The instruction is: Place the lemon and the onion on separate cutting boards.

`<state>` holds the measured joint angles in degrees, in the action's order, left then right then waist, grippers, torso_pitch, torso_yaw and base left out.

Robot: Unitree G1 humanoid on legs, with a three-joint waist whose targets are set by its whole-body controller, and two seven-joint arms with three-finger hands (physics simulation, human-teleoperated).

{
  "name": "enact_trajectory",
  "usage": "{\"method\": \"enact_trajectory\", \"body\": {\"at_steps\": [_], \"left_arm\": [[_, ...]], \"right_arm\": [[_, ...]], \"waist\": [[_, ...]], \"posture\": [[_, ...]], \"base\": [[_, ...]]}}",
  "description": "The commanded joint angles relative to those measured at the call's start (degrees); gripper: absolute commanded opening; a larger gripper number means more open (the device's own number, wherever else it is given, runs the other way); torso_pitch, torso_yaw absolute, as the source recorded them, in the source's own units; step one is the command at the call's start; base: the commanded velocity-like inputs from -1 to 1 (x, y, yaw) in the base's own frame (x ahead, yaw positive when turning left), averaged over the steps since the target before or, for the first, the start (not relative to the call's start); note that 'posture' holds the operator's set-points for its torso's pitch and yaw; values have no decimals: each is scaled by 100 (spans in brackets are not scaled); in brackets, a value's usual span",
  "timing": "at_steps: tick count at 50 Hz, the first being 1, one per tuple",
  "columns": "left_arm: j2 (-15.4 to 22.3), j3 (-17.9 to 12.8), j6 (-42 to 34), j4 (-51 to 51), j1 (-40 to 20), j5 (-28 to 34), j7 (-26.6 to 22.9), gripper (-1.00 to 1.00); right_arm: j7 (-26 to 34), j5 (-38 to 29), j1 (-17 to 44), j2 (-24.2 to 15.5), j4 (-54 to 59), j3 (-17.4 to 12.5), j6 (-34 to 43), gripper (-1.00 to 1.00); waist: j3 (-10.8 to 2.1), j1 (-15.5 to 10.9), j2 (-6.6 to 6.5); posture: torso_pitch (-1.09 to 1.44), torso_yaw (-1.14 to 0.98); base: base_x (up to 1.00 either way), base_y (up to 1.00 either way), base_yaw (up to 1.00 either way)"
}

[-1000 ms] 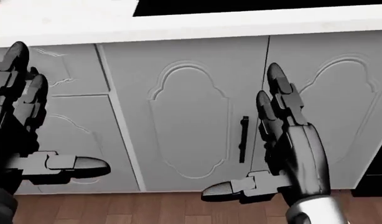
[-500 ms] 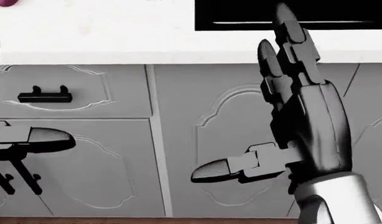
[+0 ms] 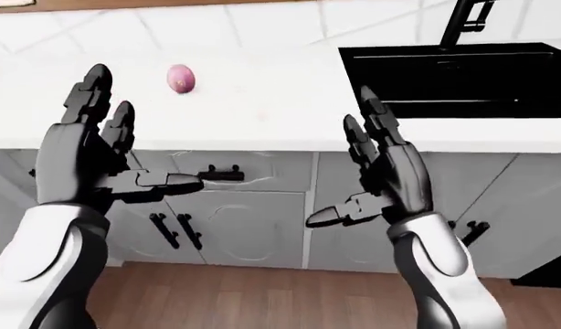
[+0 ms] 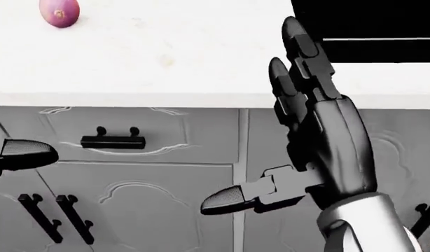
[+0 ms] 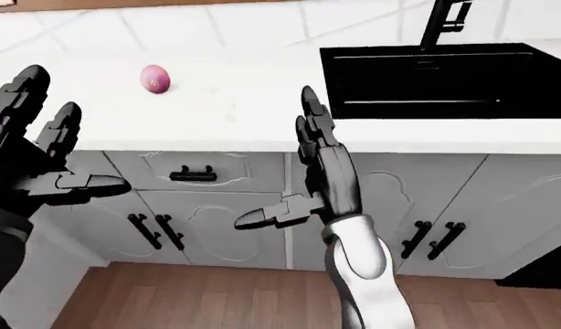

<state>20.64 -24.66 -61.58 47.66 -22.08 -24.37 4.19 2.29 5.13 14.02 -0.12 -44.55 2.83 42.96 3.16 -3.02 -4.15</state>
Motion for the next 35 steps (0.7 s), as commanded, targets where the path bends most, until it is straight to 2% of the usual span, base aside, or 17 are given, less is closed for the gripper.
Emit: {"method": "enact_trajectory", "body": {"at_steps": [1, 7, 8, 9, 12, 13, 14, 15, 18, 20, 25, 26, 27, 28, 29, 31, 35], "left_arm": [[32, 123, 272, 185, -196, -36, 21, 100], [-7, 254, 359, 118, -178, 62, 11, 100], [-8, 261, 357, 122, -176, 71, 5, 100], [-13, 261, 343, 137, -175, 76, -2, 100], [14, 218, 273, 155, -212, 64, -35, 100], [39, 183, 256, 135, -241, 53, -47, 100], [50, 169, 245, 133, -258, 45, -44, 100], [47, 168, 248, 134, -256, 39, -41, 100], [6, 266, 368, 77, -197, 110, -45, 100], [-6, 283, 361, 67, -220, 123, -46, 100], [-13, 281, 368, 69, -214, 146, -69, 100], [-25, 289, 382, 63, -205, 157, -73, 100], [-34, 302, 406, 52, -191, 175, -81, 100], [-46, 306, 417, 48, -181, 187, -88, 100], [-54, 313, 425, 45, -173, 198, -90, 100], [-70, 315, 426, 58, -158, 208, -100, 100], [-89, 334, 450, 39, -151, 244, -118, 100]], "right_arm": [[-72, -49, 118, -81, -304, -172, -280, 100], [-209, -53, 95, -127, -265, -210, -512, 100], [-206, -68, 93, -125, -248, -202, -537, 100], [-204, -97, 93, -124, -271, -174, -529, 100], [-230, -116, 56, -74, -251, -182, -640, 100], [-236, -137, 34, -64, -213, -149, -698, 100], [-234, -129, 39, -49, -168, -146, -739, 100], [-227, -135, 38, -50, -116, -145, -786, 100], [-231, -142, 63, -60, -179, -153, -711, 100], [-218, -141, 44, -68, -173, -167, -731, 100], [-234, -120, 37, -42, -202, -148, -713, 100], [-241, -110, 37, -35, -196, -152, -707, 100], [-234, -113, 20, -42, -158, -150, -753, 100], [-224, -141, -4, -53, -97, -133, -823, 100], [-233, -153, 2, -49, -122, -117, -792, 100], [-226, -169, -18, -44, -107, -104, -810, 100], [-208, -197, -57, -30, -57, -75, -882, 100]], "waist": [[-160, 97, 133], [-91, 233, 193], [-185, 259, 142], [-226, 267, 210], [-138, 273, 492], [-155, 273, 653], [-231, 302, 933], [-106, 366, 689], [-270, 365, 707], [-239, 370, 637], [-173, 415, 278], [-176, 435, 162], [-269, 483, -231], [-201, 382, -429], [-151, 419, -143], [-165, 344, -121], [-135, 305, 182]], "posture": [[0, 0], [0, 0], [0, 0], [0, 0], [0, 0], [0, 0], [0, 0], [0, 0], [0, 0], [0, 0], [0, 0], [0, 0], [0, 0], [0, 0], [0, 0], [0, 0], [0, 0]], "base": [[0, 13, 0], [0, 0, 0], [1, 13, 0], [5, 23, 0], [8, 31, 0], [9, 52, 0], [9, 55, 0], [10, 54, 0], [11, 55, 0], [11, 55, 0], [11, 55, 0], [10, 18, 0], [10, 17, 0], [11, 18, 0], [10, 28, 0], [11, 29, 0], [11, 31, 0]]}}
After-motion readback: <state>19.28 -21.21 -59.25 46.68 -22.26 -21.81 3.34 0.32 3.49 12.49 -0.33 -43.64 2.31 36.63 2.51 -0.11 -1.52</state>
